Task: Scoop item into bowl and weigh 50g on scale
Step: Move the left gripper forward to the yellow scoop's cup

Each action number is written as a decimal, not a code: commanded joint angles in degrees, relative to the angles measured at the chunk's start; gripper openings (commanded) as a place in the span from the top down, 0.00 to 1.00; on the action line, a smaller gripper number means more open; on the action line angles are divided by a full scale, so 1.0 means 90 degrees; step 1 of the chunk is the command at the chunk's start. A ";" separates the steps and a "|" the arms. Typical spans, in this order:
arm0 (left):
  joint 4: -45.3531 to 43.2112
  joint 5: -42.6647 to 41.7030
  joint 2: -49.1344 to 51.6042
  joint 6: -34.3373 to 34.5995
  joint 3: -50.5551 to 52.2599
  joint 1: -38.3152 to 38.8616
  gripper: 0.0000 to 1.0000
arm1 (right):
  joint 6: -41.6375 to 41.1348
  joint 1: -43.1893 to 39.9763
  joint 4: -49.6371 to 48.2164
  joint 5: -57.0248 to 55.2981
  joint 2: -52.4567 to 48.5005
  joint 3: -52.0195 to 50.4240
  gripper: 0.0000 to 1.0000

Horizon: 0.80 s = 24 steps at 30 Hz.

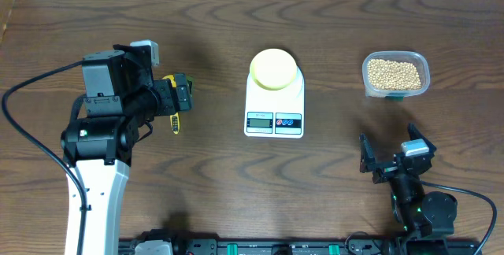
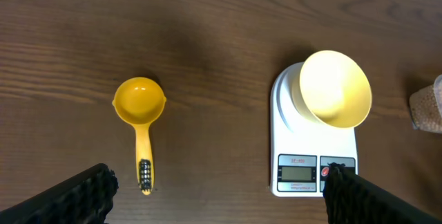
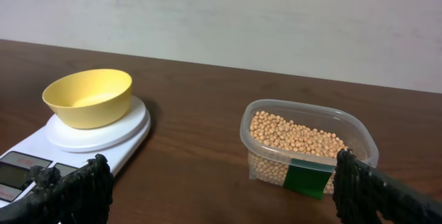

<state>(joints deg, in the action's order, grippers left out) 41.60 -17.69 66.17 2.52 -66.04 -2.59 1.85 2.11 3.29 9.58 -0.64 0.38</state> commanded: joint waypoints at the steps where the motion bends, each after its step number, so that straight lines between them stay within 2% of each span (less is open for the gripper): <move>1: -0.0036 0.0138 0.0005 -0.0107 -0.0112 -0.0039 0.02 | -0.0107 -0.0034 0.0027 0.0041 0.0024 -0.0007 0.01; 6: -0.0272 0.0454 0.0007 -0.0104 -0.0112 -0.0039 0.02 | -0.0107 -0.0034 0.0027 0.0041 0.0024 -0.0007 0.01; 10: -0.0668 0.1054 0.0019 -0.0075 -0.0109 -0.0080 0.03 | -0.0107 -0.0034 0.0027 0.0041 0.0024 -0.0007 0.01; 15: -0.1158 0.1576 0.0211 0.0364 -0.0112 -0.0483 0.02 | -0.0109 -0.0034 0.0027 0.0041 0.0024 -0.0007 0.01; 24: -0.1212 0.1571 0.0576 0.0423 -0.0112 -0.1129 0.02 | -0.0107 -0.0034 0.0027 0.0044 0.0024 -0.0007 0.01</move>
<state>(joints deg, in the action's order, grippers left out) 31.00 -4.51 71.26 5.63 -66.04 -11.70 1.85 2.11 3.29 9.58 -0.64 0.38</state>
